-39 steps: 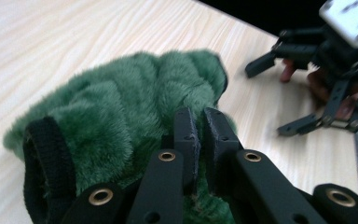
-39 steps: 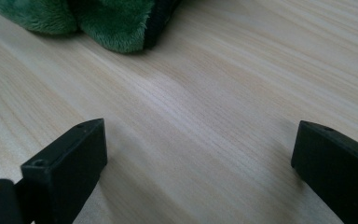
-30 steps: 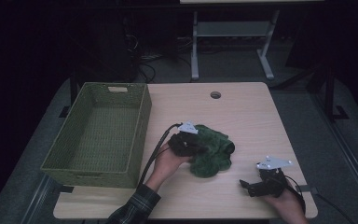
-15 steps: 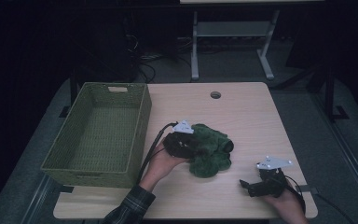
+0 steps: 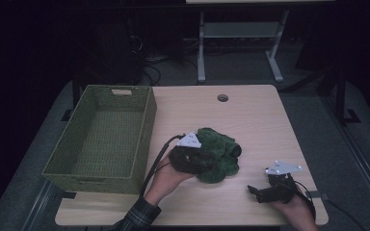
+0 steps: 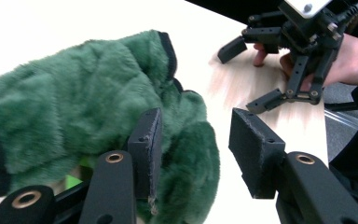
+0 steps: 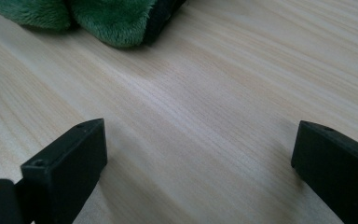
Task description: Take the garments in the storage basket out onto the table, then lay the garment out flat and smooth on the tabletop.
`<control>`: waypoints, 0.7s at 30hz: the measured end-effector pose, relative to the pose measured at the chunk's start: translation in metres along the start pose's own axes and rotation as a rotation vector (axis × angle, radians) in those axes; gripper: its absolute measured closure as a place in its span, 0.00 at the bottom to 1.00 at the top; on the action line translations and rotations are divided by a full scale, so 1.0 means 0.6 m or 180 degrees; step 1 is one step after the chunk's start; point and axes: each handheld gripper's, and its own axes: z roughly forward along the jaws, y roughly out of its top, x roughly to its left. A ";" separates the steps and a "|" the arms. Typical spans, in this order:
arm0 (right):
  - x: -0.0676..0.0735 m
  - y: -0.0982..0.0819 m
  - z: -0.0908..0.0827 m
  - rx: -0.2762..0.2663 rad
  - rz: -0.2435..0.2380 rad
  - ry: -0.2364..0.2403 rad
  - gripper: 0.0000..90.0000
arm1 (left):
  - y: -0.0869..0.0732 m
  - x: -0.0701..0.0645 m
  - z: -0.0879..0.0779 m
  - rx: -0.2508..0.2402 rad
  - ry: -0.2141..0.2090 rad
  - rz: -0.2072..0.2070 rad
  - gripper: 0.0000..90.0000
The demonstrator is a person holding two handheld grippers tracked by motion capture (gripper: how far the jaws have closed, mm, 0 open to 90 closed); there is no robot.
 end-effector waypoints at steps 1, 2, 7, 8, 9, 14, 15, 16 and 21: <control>0.000 0.000 0.000 -0.0002 -0.0005 -0.0004 0.03 | -0.003 -0.003 0.002 0.0000 -0.0036 0.0005 0.60; 0.000 0.000 0.000 -0.0005 -0.0009 -0.0005 0.03 | -0.004 -0.006 0.005 0.0011 -0.0049 0.0002 0.60; 0.000 0.000 0.000 0.0002 0.0002 0.0000 0.03 | -0.011 -0.019 0.022 0.0057 -0.0050 0.0043 0.59; 0.000 0.000 0.000 0.0001 0.0001 0.0000 0.03 | -0.012 -0.021 0.025 0.0060 -0.0054 0.0038 0.59; 0.000 0.000 0.000 0.0002 0.0001 0.0000 0.03 | -0.012 -0.022 0.027 0.0059 -0.0070 0.0043 0.59; 0.000 0.000 0.000 0.0000 -0.0002 -0.0004 0.03 | -0.015 -0.030 0.041 0.0049 -0.0044 0.0055 0.55; 0.000 0.000 0.000 -0.0002 -0.0005 -0.0005 0.03 | -0.016 -0.032 0.046 0.0057 -0.0033 0.0075 0.54; -0.001 0.001 0.001 -0.0003 -0.0009 -0.0004 0.03 | -0.017 -0.034 0.050 0.0059 -0.0020 0.0085 0.54; -0.001 0.001 0.001 -0.0003 0.0001 0.0000 0.03 | -0.022 -0.036 0.077 0.0175 0.0039 0.0159 0.50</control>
